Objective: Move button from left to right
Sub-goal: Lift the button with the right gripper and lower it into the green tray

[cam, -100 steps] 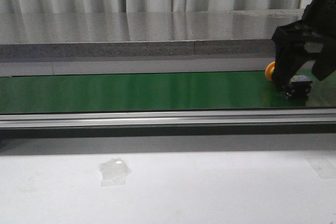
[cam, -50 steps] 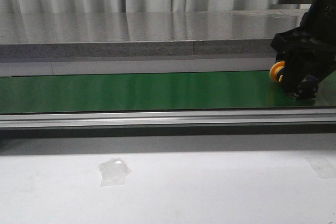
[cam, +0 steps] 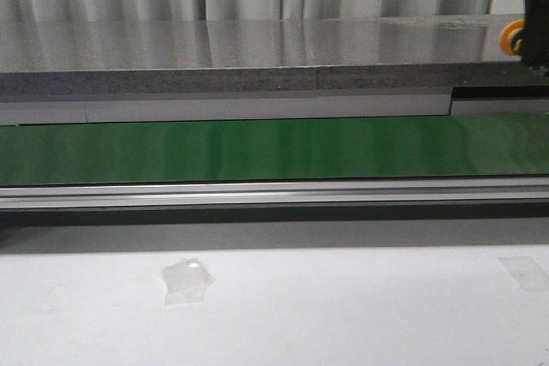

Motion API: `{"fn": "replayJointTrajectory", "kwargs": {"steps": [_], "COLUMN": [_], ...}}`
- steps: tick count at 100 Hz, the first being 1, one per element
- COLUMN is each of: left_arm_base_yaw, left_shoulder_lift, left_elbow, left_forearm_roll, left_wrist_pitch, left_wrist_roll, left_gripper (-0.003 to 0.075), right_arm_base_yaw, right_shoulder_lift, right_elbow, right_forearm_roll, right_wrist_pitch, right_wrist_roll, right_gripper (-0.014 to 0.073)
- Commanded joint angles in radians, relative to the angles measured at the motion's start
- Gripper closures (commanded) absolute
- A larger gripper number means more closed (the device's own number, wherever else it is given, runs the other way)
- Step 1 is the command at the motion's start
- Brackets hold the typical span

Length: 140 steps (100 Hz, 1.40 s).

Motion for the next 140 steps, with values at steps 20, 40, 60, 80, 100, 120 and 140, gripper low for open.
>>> {"fn": "replayJointTrajectory", "kwargs": {"steps": [20, 40, 60, 80, 100, 120, 140], "left_arm_base_yaw": [-0.008, -0.008, -0.008, -0.008, -0.008, -0.008, -0.008], "left_shoulder_lift": [0.009, 0.009, 0.009, 0.009, 0.009, 0.009, 0.009], "left_elbow": [-0.027, -0.027, -0.027, -0.027, -0.027, -0.027, -0.027], "left_forearm_roll": [-0.018, -0.018, -0.018, -0.018, -0.018, -0.018, -0.018], "left_wrist_pitch": [-0.071, -0.071, -0.071, -0.071, -0.071, -0.071, -0.071], "left_wrist_roll": [-0.005, -0.005, -0.005, -0.005, -0.005, -0.005, -0.005], "left_gripper": [0.0740, 0.0740, 0.0740, 0.0740, 0.0740, 0.0740, 0.0740], "right_arm_base_yaw": [-0.219, -0.319, -0.349, -0.349, -0.349, -0.349, -0.349], "right_shoulder_lift": [-0.027, 0.026, 0.096, 0.167, 0.200, 0.200, 0.200], "right_elbow": [-0.047, -0.047, -0.047, -0.047, -0.047, -0.047, -0.047], "right_forearm_roll": [-0.055, -0.064, -0.070, -0.075, -0.077, -0.081, -0.096], "right_wrist_pitch": [-0.029, -0.064, -0.065, -0.051, -0.050, -0.053, -0.050], "right_wrist_roll": [-0.010, -0.010, -0.010, -0.010, -0.010, -0.010, -0.010], "right_gripper": [0.0386, 0.0386, 0.0386, 0.0386, 0.0386, 0.0314, 0.0124]}}
